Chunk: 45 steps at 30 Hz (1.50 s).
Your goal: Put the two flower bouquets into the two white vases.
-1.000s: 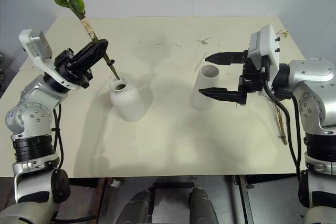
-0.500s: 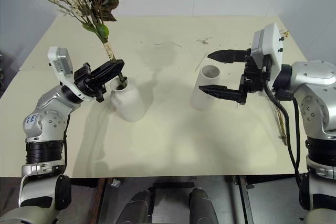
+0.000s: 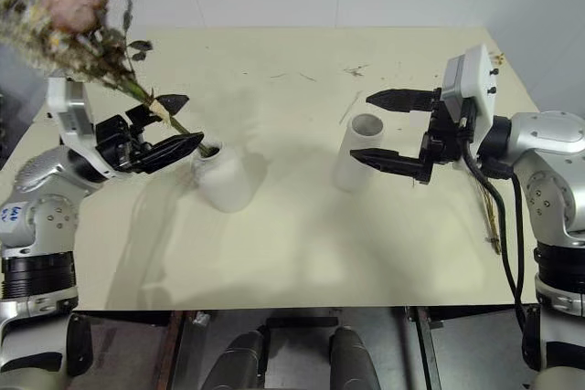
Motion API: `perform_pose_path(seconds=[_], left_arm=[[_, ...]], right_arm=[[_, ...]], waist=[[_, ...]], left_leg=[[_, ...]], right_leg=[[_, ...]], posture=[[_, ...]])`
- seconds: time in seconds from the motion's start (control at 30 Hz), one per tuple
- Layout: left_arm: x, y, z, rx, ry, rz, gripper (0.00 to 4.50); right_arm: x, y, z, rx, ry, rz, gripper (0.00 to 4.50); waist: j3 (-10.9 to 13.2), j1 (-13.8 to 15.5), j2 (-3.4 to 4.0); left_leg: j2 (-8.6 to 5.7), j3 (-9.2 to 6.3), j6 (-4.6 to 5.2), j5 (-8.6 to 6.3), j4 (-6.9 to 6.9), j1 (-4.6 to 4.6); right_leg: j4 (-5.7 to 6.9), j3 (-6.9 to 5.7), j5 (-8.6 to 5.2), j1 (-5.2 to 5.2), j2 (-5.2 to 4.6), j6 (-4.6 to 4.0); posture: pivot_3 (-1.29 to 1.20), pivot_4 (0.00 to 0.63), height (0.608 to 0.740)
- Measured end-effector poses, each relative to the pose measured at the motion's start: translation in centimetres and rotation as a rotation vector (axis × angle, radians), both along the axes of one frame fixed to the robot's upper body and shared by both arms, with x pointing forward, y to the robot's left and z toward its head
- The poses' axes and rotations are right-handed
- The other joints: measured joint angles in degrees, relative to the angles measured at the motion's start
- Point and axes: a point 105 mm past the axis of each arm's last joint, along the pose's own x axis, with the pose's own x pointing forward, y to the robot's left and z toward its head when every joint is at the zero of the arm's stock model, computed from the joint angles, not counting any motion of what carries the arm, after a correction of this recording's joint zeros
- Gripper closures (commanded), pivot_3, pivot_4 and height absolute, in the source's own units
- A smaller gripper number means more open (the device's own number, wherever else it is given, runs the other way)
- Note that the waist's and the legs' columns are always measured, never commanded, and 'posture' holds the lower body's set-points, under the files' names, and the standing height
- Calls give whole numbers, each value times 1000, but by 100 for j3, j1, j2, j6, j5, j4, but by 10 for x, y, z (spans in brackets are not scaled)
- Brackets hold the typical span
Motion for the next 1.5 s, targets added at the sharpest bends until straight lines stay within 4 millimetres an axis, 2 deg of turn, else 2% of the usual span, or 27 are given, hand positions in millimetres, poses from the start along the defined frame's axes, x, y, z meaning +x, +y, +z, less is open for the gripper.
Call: perform_pose_path(seconds=[0.17, 0.27, 0.37, 0.47, 0.63, 0.77, 0.87, 1.03, 1.13, 1.27, 1.37, 1.5], left_arm=[[1, 7, 4, 67, -15, 7, 51], [8, 3, 11, 65, -15, -20, 51], [15, -8, 17, 79, -19, -69, 51], [23, -28, 19, 85, -11, -152, 51], [26, -57, 12, 126, 1, -277, 51], [26, -59, 5, 169, 4, -293, 51], [25, -52, 7, 195, -8, -274, 51], [18, -14, 18, 282, -62, -177, 51], [15, -6, 23, 314, -84, -160, 51], [5, 3, 11, 442, -72, -184, 51], [-5, 17, 5, 513, 0, -195, 51], [-15, 41, -8, 557, 115, -130, 51]], right_arm=[[4, -5, -1, 12, 10, -16, 0], [5, -6, -1, 13, 9, -23, 0], [4, -6, -2, 12, 6, -28, 0], [1, -5, -6, 6, 8, -34, 0], [-4, -10, -8, 12, 2, -65, 0], [-7, -13, -8, 17, 3, -83, 0], [-8, -15, -8, 21, -1, -93, 0], [-10, -14, -10, 21, 1, -89, 0], [-10, -14, -10, 21, 1, -89, 0], [-8, -15, -10, 24, 10, -88, 0], [-4, -16, -8, 22, 22, -95, 0], [7, -37, -9, -43, 86, -224, 0]], waist=[[0, 8, 0], [0, 9, 0], [0, 4, 0], [0, 10, 0], [0, -24, 0], [0, -44, 0], [0, -36, 0], [0, -37, 1], [1, 0, 1], [1, 3, 1], [3, -30, 5], [5, -65, 11]], left_leg=[[1, -1, 0, 0, -10, 0], [0, -1, 0, 0, -11, -2], [0, 0, 0, 0, -18, -2], [0, -2, 0, 0, -20, -8], [2, 1, 4, -2, -18, -15], [9, 1, 4, -2, -19, -15], [7, 1, 4, -2, -12, -16], [8, 1, 4, -2, -15, -15], [6, 1, 4, -2, -13, -16], [5, 0, 3, -2, -11, -19], [8, 2, 4, -2, -17, -18], [12, 2, 4, -2, -27, -15]], right_leg=[[-9, -2, 0, 0, 0, 0], [-14, -3, 0, 0, 0, 0], [-21, -3, 0, -1, 0, 1], [-23, -6, 0, -4, 1, 2], [-25, -4, 1, -11, 2, 2], [-17, -2, 0, -17, 10, 2], [-15, -2, 0, -16, 8, 2], [-14, -1, 0, -17, 8, 2], [-16, -2, 0, -13, 5, 2], [-17, -4, 1, -12, 4, 2], [-17, -2, 0, -15, 6, 1], [-15, -2, -4, -21, 7, -7]], posture=[[0, 150, 740], [0, 150, 740], [0, 150, 740], [0, 150, 740], [0, 150, 740], [0, 150, 740], [0, 150, 740], [0, 150, 740], [0, 150, 740], [0, 150, 740], [0, 150, 740], [0, 150, 740]])
